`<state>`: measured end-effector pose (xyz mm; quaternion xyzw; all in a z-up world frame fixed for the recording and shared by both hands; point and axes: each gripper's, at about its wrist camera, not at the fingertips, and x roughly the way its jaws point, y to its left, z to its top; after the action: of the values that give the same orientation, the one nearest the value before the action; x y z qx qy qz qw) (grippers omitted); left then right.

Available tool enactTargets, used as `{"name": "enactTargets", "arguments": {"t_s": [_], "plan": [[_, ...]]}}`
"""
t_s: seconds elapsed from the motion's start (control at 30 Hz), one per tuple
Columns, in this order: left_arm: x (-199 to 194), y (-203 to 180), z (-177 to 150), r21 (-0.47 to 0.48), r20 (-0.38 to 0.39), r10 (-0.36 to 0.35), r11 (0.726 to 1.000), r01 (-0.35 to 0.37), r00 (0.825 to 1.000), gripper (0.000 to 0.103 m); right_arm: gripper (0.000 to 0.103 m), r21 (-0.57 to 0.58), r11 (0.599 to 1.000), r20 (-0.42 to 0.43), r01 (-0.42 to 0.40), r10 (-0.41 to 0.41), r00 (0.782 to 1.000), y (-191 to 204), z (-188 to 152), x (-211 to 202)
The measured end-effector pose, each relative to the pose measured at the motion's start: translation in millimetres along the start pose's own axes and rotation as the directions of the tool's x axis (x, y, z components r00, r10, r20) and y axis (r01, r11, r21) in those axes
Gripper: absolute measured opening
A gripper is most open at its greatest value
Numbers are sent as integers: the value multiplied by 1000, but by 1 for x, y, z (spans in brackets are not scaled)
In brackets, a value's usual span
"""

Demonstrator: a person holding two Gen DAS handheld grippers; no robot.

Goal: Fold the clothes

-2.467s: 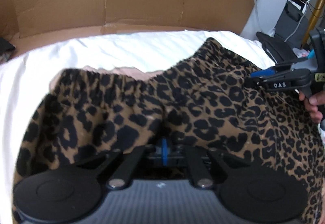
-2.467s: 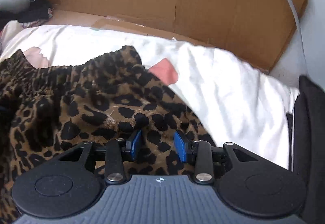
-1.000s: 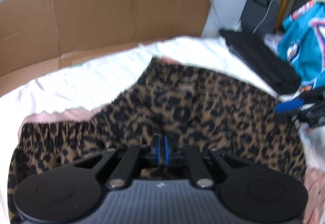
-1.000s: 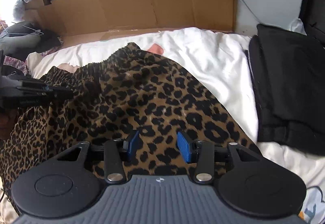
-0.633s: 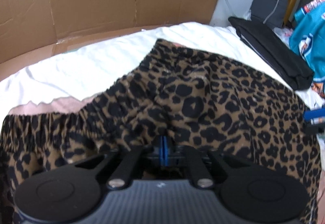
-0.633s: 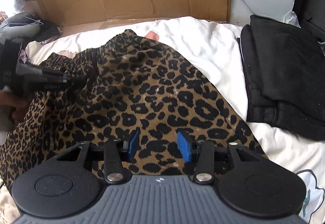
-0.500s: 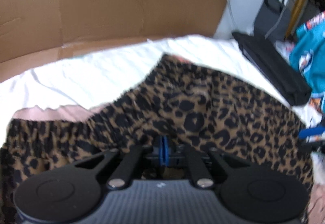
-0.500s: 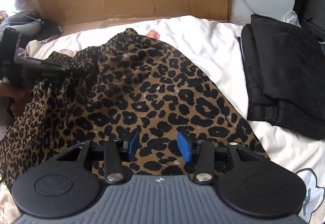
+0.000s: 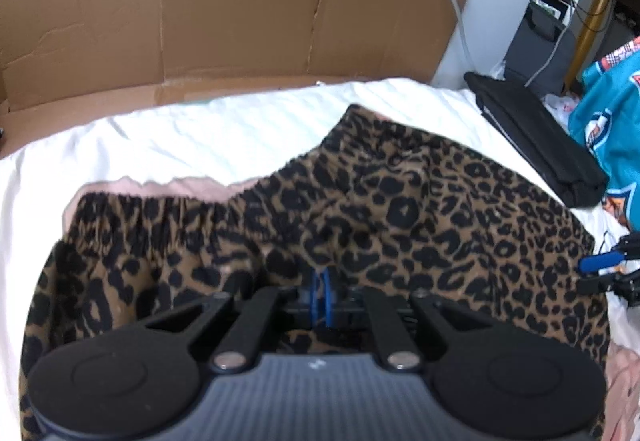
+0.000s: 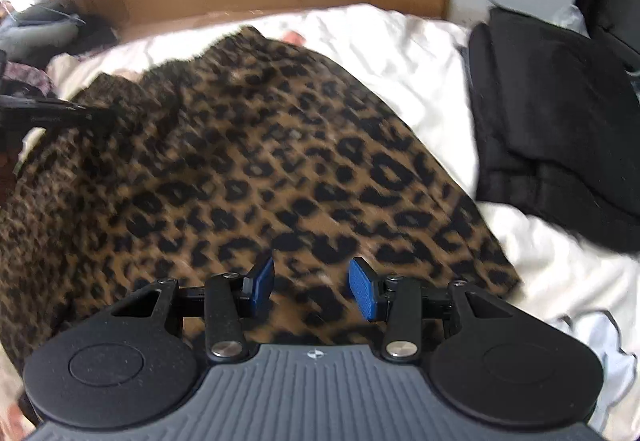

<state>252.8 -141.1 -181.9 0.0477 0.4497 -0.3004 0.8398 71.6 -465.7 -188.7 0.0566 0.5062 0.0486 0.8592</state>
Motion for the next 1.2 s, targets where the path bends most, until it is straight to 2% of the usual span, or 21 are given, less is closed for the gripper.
{"name": "enactTargets", "arguments": {"t_s": [0.13,0.23,0.47,0.6,0.77,1.0,1.13,1.2], "plan": [[-7,14,-3,-87,-9,15,996,-16,1000,4,49,13,998,-23,54,-54,998,-20,-15,-4],[-23,23,-1,-132,14,37,991,-35,999,4,50,15,996,-35,85,-85,996,-33,-26,-6],[-66,46,-3,-124,9,125,985,-123,992,4,51,63,989,-32,134,-132,991,-54,-35,-13],[-97,64,-13,-162,26,174,972,-167,984,4,51,80,987,-15,139,-138,990,-56,-38,-24],[-133,77,-40,-227,36,235,949,-221,971,4,51,90,987,2,131,-132,991,-53,-42,-34],[-167,85,-89,-307,-14,280,912,-270,960,4,51,137,986,49,94,-102,994,-46,-41,-54],[-171,84,-113,-371,3,278,892,-257,961,4,51,166,984,37,68,-75,997,-44,-43,-61],[-167,80,-120,-395,5,248,890,-226,969,4,51,164,984,32,69,-75,997,-41,-45,-62]]}}
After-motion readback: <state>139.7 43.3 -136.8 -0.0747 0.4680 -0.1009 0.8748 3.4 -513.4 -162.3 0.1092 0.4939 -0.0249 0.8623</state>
